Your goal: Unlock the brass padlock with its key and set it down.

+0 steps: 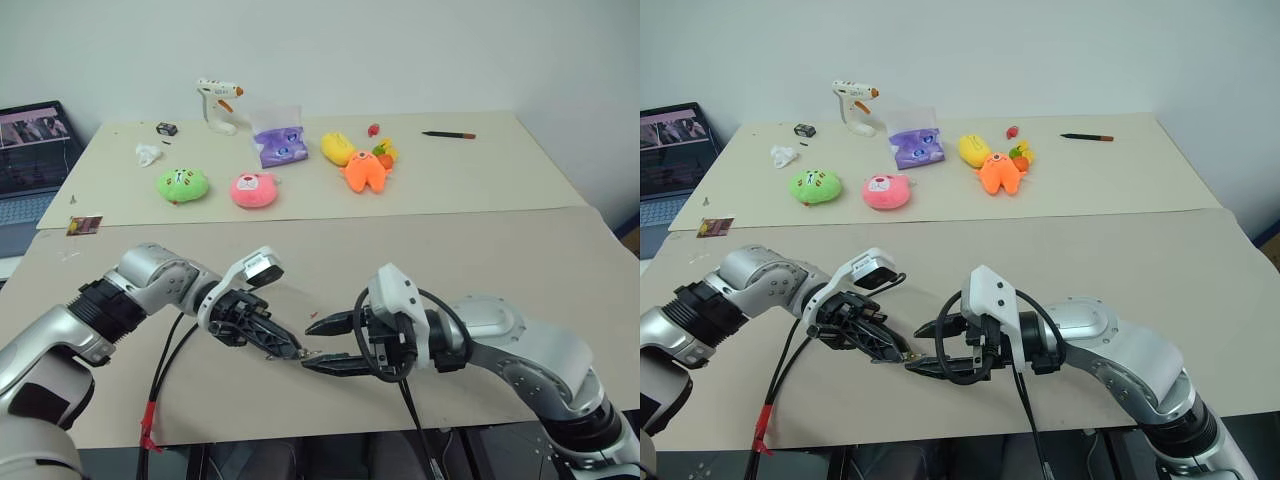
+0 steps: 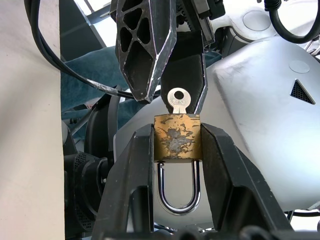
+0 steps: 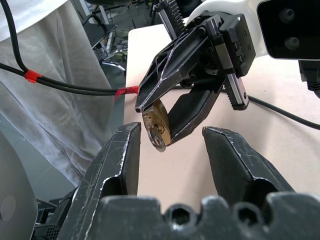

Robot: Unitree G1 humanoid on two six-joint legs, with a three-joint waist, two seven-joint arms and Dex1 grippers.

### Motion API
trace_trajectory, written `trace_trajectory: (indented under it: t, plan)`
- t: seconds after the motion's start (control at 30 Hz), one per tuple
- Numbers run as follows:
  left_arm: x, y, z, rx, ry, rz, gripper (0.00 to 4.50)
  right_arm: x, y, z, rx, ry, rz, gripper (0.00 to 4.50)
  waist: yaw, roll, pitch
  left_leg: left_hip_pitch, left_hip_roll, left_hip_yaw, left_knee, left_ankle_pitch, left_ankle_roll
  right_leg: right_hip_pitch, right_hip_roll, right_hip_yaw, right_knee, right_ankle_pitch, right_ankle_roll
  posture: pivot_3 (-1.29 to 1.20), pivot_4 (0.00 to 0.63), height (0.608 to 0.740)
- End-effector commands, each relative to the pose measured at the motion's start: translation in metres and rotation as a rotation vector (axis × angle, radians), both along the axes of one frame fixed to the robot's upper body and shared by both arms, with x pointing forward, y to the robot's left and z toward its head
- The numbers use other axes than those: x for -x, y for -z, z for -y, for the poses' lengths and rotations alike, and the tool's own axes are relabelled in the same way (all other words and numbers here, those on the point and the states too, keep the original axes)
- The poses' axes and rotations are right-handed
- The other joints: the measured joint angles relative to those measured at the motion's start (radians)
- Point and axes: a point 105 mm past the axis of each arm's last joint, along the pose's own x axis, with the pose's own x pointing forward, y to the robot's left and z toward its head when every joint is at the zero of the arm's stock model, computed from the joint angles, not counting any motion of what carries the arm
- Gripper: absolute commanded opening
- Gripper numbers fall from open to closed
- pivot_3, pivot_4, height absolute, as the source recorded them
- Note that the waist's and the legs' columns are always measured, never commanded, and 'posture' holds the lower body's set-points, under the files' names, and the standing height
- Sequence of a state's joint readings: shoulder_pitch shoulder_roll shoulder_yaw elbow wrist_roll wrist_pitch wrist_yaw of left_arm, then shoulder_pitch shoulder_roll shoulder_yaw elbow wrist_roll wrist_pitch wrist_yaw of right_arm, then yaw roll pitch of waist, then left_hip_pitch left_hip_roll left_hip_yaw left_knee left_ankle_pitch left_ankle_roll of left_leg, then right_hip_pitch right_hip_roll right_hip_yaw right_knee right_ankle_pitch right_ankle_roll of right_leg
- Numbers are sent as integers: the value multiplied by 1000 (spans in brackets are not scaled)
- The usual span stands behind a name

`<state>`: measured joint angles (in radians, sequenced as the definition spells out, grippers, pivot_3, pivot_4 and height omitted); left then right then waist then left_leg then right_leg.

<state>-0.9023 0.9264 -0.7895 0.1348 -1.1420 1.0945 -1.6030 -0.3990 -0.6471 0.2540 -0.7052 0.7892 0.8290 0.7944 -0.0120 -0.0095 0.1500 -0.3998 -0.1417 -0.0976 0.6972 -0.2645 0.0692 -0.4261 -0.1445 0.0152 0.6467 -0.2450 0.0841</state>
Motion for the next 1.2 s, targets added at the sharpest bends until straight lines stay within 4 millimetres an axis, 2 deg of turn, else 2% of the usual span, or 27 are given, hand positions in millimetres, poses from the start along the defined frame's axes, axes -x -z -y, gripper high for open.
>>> trace_trajectory:
  t: [0.03, 0.27, 0.47, 0.9, 1.0, 1.13, 1.17, 1.2]
  plan:
    - [0, -10, 3, 32, 17, 5, 817, 4, -12, -3, -32, -18, 37, 2459, 0, 0, 0, 0, 0, 0, 0, 0, 0, 0, 0, 0, 0, 0, 0, 0, 150, 740]
    - [-1, -11, 4, 40, 14, -3, 817, 5, -15, -4, -35, -20, 51, 2459, 0, 0, 0, 0, 0, 0, 0, 0, 0, 0, 0, 0, 0, 0, 0, 0, 150, 740]
    - [-20, -28, 7, 97, -63, -75, 817, 8, -14, -4, -37, -17, 59, 2459, 1, 0, 0, 0, 0, 0, 1, 0, 0, -1, 1, 0, 0, 0, 0, 0, 150, 740]
    - [-16, -25, 8, 75, -48, -78, 817, 8, -12, -4, -39, -1, 60, 2459, -1, 0, 0, 0, 0, 0, 0, 0, 0, -1, 0, 0, 1, 0, 0, 0, 150, 740]
    - [-16, -25, 8, 72, -46, -80, 817, 8, -11, -3, -38, -1, 57, 1796, -2, 0, 0, 0, 0, 0, 0, 0, 0, -1, 0, 0, 1, 0, 0, 0, 150, 740]
    - [-15, -24, 8, 71, -42, -80, 817, 9, -11, -3, -40, -10, 51, 455, -1, 0, 0, 0, 0, 0, 0, 0, 0, -1, 0, 0, 1, 0, 0, 0, 150, 740]
    - [-14, -24, 8, 71, -41, -80, 817, 10, -11, -3, -41, -13, 48, 215, -2, 0, 0, 0, 0, 0, 0, 0, 0, -1, 0, 0, 1, 0, 0, 0, 150, 740]
    - [-14, -24, 8, 71, -41, -81, 817, 10, -12, -4, -42, -16, 47, 175, -2, 0, 0, 0, 0, 0, 0, 0, 0, -1, 0, 0, 1, 0, 0, 0, 150, 740]
